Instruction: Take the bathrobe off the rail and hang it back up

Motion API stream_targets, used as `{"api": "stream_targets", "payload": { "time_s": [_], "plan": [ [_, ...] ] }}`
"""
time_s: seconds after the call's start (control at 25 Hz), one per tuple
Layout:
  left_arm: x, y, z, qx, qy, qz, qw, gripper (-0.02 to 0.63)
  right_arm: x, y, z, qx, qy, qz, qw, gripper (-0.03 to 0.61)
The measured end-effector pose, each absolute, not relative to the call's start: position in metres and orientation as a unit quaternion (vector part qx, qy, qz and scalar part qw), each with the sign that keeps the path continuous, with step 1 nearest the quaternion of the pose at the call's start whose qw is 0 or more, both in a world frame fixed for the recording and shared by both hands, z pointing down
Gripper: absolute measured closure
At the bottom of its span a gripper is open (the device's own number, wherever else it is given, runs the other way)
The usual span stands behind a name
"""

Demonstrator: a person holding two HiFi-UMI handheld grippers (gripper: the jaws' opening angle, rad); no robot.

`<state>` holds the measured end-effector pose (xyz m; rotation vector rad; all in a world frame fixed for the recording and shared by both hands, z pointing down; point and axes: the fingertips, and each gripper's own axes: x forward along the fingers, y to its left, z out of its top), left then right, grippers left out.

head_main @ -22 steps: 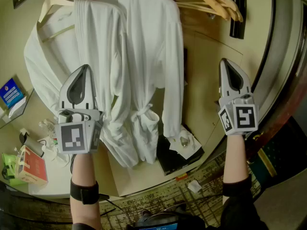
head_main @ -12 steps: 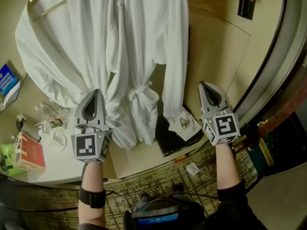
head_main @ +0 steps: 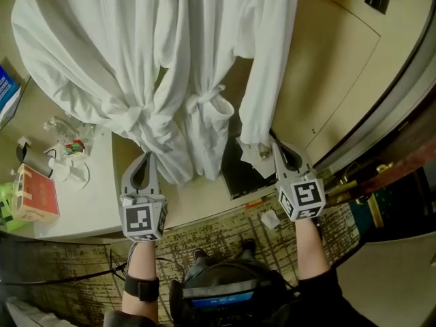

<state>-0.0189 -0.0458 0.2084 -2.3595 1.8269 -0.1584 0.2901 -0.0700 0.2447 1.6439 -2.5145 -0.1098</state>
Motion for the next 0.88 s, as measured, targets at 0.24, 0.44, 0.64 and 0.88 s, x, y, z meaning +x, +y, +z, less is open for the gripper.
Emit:
{"api": "stream_targets", "payload": {
  "time_s": [0.24, 0.44, 0.64, 0.88],
  "plan": [
    [-0.051, -0.041, 0.217, -0.777, 0.623, -0.058, 0.065, 0.614, 0.267, -0.071, 0.260, 0.539, -0.839, -0.022, 0.074, 0.554],
    [-0.086, -0.037, 0.218, -0.772, 0.628, -0.061, 0.072, 0.614, 0.228, -0.067, 0.262, 0.528, -0.845, -0.027, 0.076, 0.554],
    [-0.120, -0.029, 0.211, -0.774, 0.628, -0.053, 0.069, 0.614, 0.176, -0.059, 0.265, 0.514, -0.854, -0.027, 0.076, 0.554],
    [-0.162, -0.015, 0.212, -0.776, 0.626, -0.051, 0.066, 0.614, 0.112, -0.050, 0.269, 0.497, -0.864, -0.028, 0.076, 0.554]
  ]
}}
